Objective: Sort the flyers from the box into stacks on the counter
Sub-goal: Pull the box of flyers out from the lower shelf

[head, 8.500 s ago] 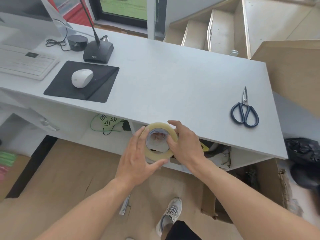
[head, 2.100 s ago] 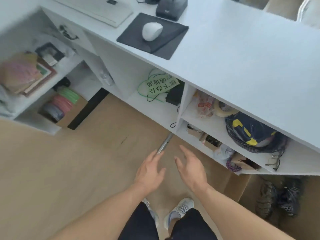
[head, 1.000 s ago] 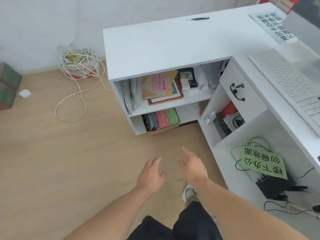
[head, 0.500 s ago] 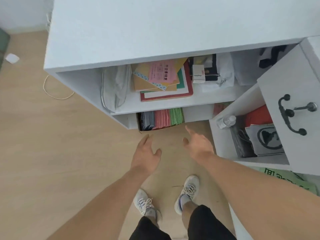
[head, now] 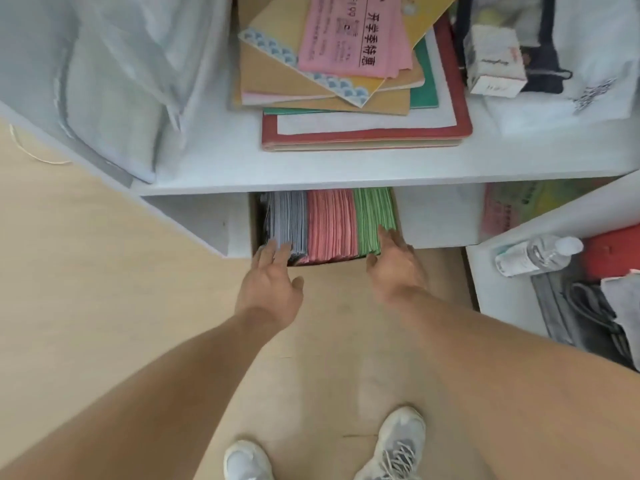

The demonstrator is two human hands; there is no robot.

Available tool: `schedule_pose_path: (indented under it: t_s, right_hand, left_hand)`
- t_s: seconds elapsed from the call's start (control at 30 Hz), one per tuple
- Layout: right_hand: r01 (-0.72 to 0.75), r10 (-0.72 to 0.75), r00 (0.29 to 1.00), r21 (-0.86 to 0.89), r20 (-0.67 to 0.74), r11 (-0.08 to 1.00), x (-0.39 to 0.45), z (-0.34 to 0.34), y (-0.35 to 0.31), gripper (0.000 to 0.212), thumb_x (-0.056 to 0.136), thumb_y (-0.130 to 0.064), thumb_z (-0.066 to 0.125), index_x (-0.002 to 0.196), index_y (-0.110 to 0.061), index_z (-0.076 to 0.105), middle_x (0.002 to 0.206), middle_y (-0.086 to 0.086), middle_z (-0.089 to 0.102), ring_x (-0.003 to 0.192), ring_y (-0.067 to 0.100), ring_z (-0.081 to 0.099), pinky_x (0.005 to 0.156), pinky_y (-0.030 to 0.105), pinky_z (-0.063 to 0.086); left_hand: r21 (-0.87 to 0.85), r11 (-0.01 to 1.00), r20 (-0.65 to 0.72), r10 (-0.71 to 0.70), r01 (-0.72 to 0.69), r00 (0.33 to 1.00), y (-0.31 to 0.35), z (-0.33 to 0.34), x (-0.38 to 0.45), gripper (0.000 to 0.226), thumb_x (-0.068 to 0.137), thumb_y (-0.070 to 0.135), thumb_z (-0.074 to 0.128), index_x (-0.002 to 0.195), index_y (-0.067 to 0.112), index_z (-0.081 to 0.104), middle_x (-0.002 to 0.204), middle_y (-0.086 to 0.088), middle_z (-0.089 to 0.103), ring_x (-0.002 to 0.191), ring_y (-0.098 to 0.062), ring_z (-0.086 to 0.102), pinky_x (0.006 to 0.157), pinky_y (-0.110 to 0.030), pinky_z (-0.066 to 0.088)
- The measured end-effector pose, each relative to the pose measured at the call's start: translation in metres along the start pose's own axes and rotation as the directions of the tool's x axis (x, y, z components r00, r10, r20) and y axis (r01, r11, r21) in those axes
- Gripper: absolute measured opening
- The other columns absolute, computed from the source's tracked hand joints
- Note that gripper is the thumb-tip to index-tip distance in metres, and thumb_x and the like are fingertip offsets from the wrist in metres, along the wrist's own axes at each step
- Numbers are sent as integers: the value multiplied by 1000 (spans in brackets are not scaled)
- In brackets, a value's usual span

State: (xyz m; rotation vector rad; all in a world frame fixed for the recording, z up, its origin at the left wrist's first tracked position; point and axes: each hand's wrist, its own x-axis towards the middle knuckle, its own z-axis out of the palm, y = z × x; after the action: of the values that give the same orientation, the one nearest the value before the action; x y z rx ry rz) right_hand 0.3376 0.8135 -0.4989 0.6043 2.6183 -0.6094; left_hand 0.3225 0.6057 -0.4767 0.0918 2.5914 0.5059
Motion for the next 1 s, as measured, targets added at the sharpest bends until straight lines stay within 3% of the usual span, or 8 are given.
schedule_pose_path:
  t_s: [0.2,0.3,0.37,0.47,0.57,0.73,0.83,1.0]
  right_hand:
    - [19,-23,996,-51,-88,999,55,38,9,62,106,-22,41,162,-25,15,171,3,1,157,25,7,126,41,18]
    - [31,-57,972,-118,-229,993,68,49,12,71,100,-12,51,162,-21,17,171,7,2,157,27,-2,128,41,4]
    - [-11,-6,970,-69,-244,998,75,52,15,75,99,-7,50,163,-19,13,171,5,-1,157,26,-2,128,41,8]
    - [-49,64,965,62,-256,997,81,55,16,81,97,1,50,163,-19,8,171,1,-4,157,26,8,123,42,29]
    - [-60,126,935,203,-331,977,87,53,18,89,91,11,52,163,-22,12,170,0,5,147,26,36,98,36,54]
    - [-78,153,931,227,-331,971,101,54,23,90,89,16,51,163,-19,13,167,4,24,142,26,44,106,39,46]
    - [-87,164,930,235,-329,968,103,55,23,90,90,17,50,163,-18,11,164,6,31,135,29,51,105,41,49]
    - [-92,228,921,393,-317,915,111,53,28,51,110,-13,33,160,-21,27,146,7,56,127,29,56,107,44,45]
  left_hand:
    - [-82,992,-175,-108,95,979,-34,30,55,72,102,32,51,161,12,14,169,-8,9,155,-25,5,126,-40,13]
    - [-155,985,-183,-107,79,977,-44,36,66,70,104,34,48,161,13,14,169,-4,13,155,-21,10,126,-37,13]
    - [-253,966,-194,-103,52,976,-48,39,67,61,105,27,39,161,15,17,168,-2,17,154,-19,16,125,-34,16]
    - [-397,916,-320,-187,47,929,-52,38,69,51,106,17,34,157,13,30,162,-7,31,147,-25,33,118,-31,26]
    - [-380,907,-308,-309,181,900,-51,30,79,43,106,11,32,146,11,45,142,-19,53,125,-40,52,96,-38,41]
    - [-501,832,-334,-441,239,833,-51,24,96,38,109,21,28,140,14,48,121,-17,68,115,-38,58,84,-31,36]
    - [-436,860,-264,-403,265,876,-53,28,99,42,103,18,47,145,17,48,122,-12,69,115,-35,61,89,-34,46]
    - [-294,907,-204,-367,301,907,-56,38,103,65,93,-3,44,153,21,38,116,-19,67,101,-37,60,83,-37,46]
